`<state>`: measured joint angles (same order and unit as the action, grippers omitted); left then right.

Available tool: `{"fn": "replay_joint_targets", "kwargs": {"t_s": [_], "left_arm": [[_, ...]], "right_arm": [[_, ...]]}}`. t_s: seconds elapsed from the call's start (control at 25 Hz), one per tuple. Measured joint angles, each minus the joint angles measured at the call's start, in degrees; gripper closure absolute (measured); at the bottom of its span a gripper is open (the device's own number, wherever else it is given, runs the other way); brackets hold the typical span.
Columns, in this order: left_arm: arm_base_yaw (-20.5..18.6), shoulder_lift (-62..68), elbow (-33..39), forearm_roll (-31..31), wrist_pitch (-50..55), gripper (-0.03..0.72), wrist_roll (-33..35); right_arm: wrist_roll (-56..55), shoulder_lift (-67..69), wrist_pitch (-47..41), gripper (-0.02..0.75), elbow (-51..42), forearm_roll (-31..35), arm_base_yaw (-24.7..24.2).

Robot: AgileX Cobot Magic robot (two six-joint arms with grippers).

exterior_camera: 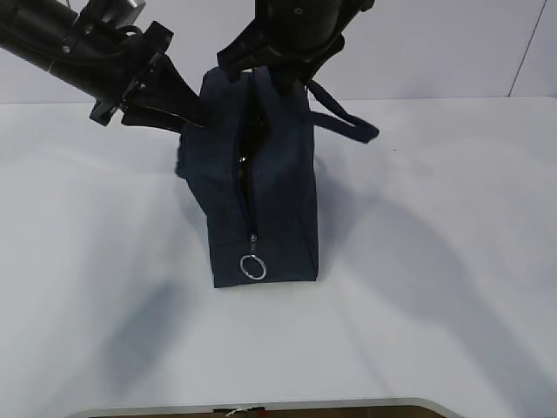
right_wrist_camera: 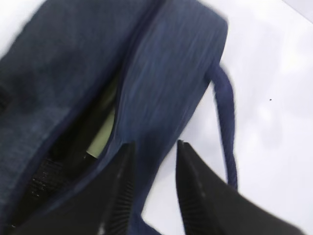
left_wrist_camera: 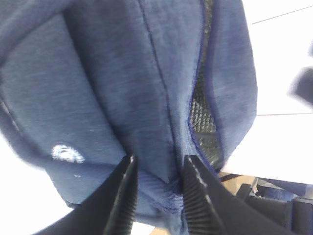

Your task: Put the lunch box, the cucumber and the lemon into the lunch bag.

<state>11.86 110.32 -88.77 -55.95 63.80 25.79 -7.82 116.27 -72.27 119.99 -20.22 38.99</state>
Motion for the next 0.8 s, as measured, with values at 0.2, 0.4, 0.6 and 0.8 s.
{"fn": "replay_joint_targets", "kwargs": {"t_s": [0.2,0.4,0.6,0.8], "left_arm": [[0.00,0.00,0.00,-0.22,1.26,0.474,0.00],[0.00,0.00,0.00,-0.58,2.37,0.456,0.00],[0.00,0.00,0.00,-2.87,4.24,0.450,0.00],[0.00,-0.11,-0.78,-3.08,4.92,0.449,0.00]], "right_arm": [[0.09,-0.90,0.29,0.444,0.00,0.20,0.00],[0.09,-3.99,0.29,0.435,0.00,0.29,0.00],[0.13,-9.10,0.29,0.435,-0.27,1.28,0.00],[0.13,-15.49,0.29,0.435,-3.60,4.93,0.00]]}}
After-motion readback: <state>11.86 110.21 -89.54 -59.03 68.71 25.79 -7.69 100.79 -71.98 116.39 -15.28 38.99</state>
